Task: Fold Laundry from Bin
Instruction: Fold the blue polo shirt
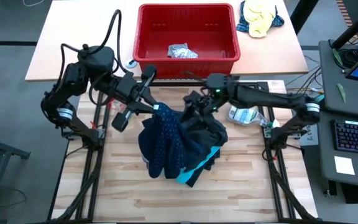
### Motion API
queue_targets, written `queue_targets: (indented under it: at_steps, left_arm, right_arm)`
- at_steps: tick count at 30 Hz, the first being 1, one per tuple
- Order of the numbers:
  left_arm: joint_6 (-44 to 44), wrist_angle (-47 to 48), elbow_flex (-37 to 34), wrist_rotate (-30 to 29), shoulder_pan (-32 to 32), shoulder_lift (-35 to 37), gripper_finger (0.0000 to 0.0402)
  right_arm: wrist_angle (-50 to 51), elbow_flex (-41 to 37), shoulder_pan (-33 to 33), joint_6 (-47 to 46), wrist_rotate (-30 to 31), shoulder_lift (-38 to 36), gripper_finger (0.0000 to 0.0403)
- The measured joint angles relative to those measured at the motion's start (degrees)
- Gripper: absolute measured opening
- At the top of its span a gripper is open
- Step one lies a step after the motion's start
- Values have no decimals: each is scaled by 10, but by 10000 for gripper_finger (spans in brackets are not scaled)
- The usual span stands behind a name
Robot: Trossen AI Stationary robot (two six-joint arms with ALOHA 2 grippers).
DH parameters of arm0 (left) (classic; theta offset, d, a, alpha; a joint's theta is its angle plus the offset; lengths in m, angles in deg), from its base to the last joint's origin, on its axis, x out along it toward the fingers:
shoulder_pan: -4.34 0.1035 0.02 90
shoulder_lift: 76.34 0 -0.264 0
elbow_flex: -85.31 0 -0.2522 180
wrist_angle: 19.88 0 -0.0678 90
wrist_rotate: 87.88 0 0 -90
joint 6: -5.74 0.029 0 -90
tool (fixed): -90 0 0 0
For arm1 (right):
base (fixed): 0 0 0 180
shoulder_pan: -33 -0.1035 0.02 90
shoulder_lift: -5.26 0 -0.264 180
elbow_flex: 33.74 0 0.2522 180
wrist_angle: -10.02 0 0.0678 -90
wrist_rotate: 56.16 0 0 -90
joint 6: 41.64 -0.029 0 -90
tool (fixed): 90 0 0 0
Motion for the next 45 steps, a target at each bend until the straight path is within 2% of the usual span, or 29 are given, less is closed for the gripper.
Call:
queue_targets:
  at_steps: [7,11,13,18,23,26,28,33,36,41,45]
  left_arm:
    - [5,0,0,-6,4,1,0]
    - [6,-13,0,-114,4,1,0]
    - [6,-15,0,-139,6,1,0]
    - [7,-16,0,-144,11,1,0]
    - [17,-17,0,-144,12,1,0]
    - [17,-17,0,-144,12,0,0]
    - [17,-16,0,-144,12,0,0]
    - [15,12,0,-144,11,11,0]
    - [8,42,1,-143,12,24,0]
    - [0,106,1,-146,11,45,0]
    - [-2,166,1,-215,11,57,0]
  right_arm:
    - [108,0,-17,48,126,-80,254]
    - [159,0,-33,53,179,-98,269]
    - [175,0,-40,54,202,-100,276]
    - [183,0,-43,50,213,-95,288]
    - [188,0,-43,76,263,-69,280]
    - [177,0,-42,125,266,-42,250]
    - [176,0,-42,140,266,-29,209]
    - [177,11,-43,157,268,-43,41]
    - [179,41,-42,164,269,-73,16]
    - [249,119,-39,174,305,-112,9]
    - [332,193,-44,185,365,-118,9]
